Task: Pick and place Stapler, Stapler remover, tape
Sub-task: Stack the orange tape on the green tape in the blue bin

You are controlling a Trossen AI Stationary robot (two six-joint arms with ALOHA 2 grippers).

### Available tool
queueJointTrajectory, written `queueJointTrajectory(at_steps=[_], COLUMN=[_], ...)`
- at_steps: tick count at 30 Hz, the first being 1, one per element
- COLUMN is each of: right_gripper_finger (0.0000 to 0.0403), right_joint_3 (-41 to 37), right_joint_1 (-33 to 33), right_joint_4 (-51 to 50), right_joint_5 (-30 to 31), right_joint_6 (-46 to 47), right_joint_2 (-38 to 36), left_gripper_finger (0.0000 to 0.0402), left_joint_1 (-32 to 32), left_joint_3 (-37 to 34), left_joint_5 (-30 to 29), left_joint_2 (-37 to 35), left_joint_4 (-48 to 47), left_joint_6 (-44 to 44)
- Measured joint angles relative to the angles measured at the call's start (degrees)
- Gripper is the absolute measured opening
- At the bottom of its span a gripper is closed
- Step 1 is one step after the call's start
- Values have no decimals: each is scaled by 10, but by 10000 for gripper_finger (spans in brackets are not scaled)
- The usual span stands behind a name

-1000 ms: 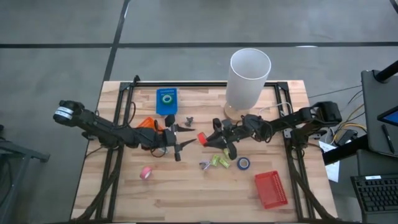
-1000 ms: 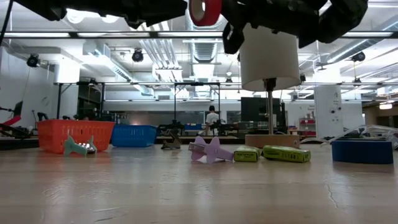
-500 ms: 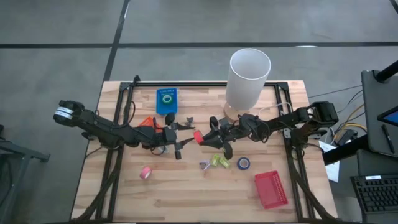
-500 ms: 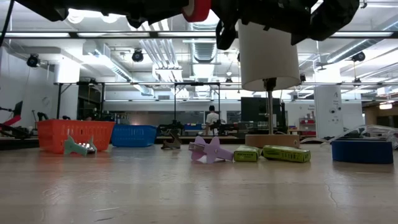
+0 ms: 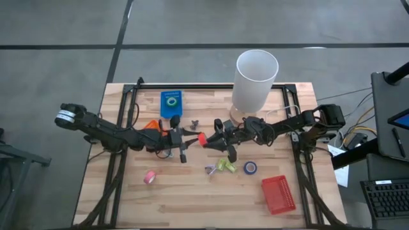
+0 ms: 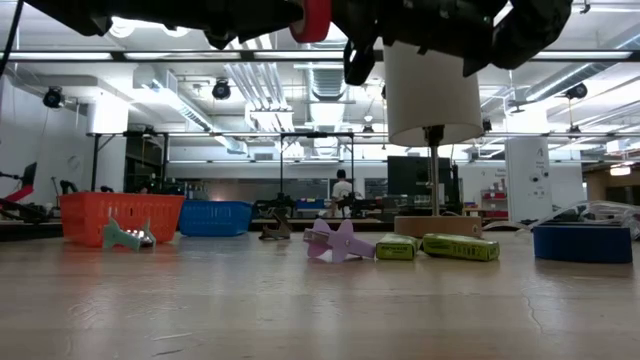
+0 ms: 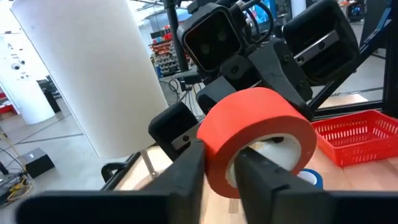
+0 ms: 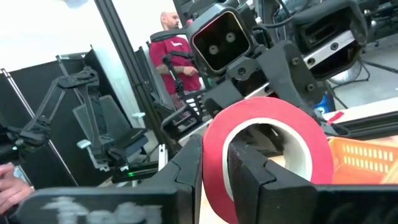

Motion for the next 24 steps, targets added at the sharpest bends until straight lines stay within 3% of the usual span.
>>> queueJointTrajectory(at_steps=[2, 9, 13, 18, 24], right_gripper_finger=[52, 64, 95, 147, 197], right_joint_3=[0, 0, 0, -1, -1], right_joint_1=[0, 0, 0, -12, -33], right_joint_4=[-3, -14, -54, -97, -188], right_joint_5=[0, -3, -5, -5, -5], right_joint_6=[0, 18, 18, 19, 9], right_joint_2=[0, 0, -5, -8, -19], left_gripper_finger=[37, 44, 63, 38, 37], left_joint_1=[0, 0, 0, 0, 0], left_joint_3=[0, 0, 0, 0, 0], left_joint_5=[7, 6, 0, -22, -65], left_joint_2=[0, 0, -4, -5, -9], left_joint_4=[0, -7, -33, -71, -120], left_joint_6=[2, 2, -6, -18, -38])
